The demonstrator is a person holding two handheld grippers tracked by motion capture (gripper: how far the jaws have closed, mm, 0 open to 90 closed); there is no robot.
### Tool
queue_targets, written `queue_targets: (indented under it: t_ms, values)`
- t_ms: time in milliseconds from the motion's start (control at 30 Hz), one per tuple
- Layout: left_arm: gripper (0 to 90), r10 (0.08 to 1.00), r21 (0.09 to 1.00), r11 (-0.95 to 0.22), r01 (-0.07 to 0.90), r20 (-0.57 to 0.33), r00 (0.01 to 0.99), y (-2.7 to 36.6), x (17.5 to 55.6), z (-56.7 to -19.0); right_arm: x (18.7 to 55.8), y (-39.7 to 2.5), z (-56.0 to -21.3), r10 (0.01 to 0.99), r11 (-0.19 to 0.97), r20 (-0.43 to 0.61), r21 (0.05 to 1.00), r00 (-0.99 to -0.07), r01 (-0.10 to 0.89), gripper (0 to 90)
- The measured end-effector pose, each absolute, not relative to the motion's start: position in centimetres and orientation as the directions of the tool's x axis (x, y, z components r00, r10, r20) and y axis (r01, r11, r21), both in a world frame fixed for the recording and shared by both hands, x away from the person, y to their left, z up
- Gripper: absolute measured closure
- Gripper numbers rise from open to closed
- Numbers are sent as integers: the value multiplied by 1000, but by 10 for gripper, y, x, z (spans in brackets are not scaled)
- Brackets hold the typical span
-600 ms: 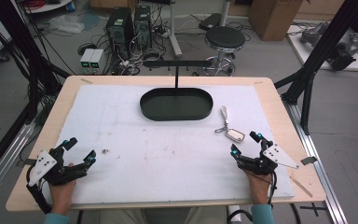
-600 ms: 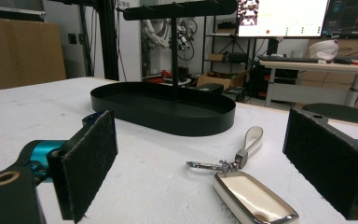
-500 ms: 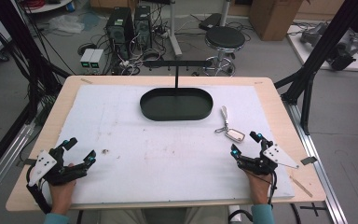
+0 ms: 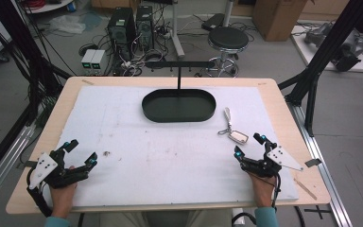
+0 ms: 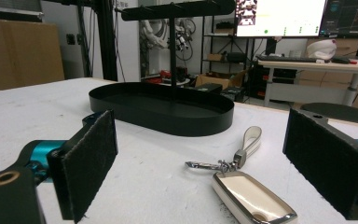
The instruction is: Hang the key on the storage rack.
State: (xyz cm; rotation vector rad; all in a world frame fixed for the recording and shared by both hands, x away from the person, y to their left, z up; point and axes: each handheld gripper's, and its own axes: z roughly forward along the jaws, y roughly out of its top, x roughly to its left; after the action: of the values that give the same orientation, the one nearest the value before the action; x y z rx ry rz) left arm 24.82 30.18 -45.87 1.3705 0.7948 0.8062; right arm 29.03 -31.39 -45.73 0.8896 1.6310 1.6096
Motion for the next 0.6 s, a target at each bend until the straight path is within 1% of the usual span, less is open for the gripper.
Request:
queue_targets:
  t_ms: [267,433,600]
  values:
    - [135,859,999,39,-26,-20,511,302,249,-459,291,-313,-457,844,14,-3,1000,-537,16,94]
    - [135,859,999,32,-27,-14,511,302,249,-458,291,-309,-455,839,57,-37,998,-543,20,94]
    - [135,860,999,36,-24,-19,510,302,249,-459,294,-310,-450,833,78,-34,995,-552,58,94]
